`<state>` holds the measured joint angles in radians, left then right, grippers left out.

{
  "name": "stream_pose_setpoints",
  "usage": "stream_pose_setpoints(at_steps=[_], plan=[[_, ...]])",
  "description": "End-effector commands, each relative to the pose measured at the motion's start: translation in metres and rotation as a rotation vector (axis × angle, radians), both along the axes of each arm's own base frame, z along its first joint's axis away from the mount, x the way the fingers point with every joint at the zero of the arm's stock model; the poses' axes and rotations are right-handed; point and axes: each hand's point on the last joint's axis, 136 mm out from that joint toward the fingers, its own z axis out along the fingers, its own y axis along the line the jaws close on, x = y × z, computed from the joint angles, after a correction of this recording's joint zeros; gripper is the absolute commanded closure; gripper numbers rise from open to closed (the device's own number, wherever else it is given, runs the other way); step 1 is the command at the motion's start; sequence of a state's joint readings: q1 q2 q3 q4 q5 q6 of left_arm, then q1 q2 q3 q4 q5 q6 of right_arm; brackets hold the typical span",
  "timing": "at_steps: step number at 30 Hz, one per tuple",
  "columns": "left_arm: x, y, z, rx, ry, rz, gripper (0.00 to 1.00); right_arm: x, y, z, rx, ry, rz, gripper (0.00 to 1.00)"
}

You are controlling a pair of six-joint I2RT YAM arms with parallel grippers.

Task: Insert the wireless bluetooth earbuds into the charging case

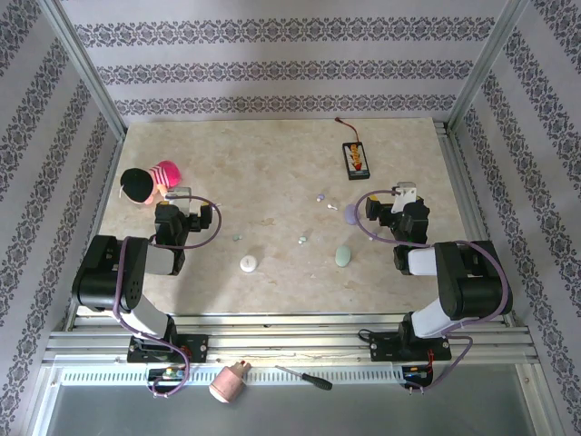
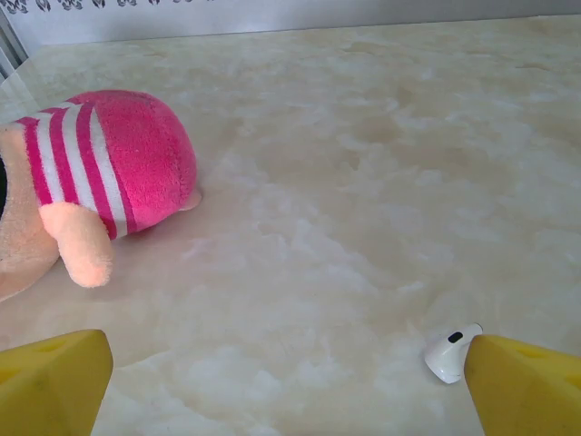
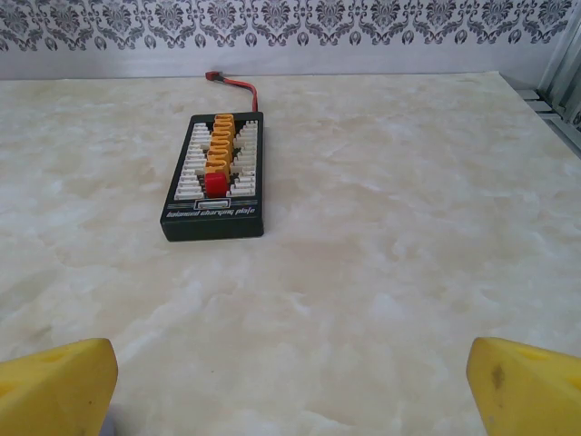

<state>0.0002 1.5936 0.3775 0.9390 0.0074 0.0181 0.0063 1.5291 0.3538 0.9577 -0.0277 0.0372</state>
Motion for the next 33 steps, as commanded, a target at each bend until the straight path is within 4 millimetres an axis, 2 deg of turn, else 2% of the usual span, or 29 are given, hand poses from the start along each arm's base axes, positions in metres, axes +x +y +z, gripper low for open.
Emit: stream_pose_setpoints(at_steps=[1, 26, 33], plan=[[0.0038, -0.0031, 0.0053, -0.012, -0.015, -0.011, 0.01, 0.0050, -0.0006, 0.0064, -0.003, -0.021, 0.004, 0.02], [0.0040, -0.0033, 0.0050, -0.015, -0.013, -0.012, 0.01, 0.0053, -0.0004, 0.0065, -0.003, -0.021, 0.005, 0.02], [0.0017, -0.0037, 0.0107, -0.009, -0.037, -0.017, 0.01, 0.0032, 0.0013, 0.0087, -0.001, -0.032, 0.015, 0.02]])
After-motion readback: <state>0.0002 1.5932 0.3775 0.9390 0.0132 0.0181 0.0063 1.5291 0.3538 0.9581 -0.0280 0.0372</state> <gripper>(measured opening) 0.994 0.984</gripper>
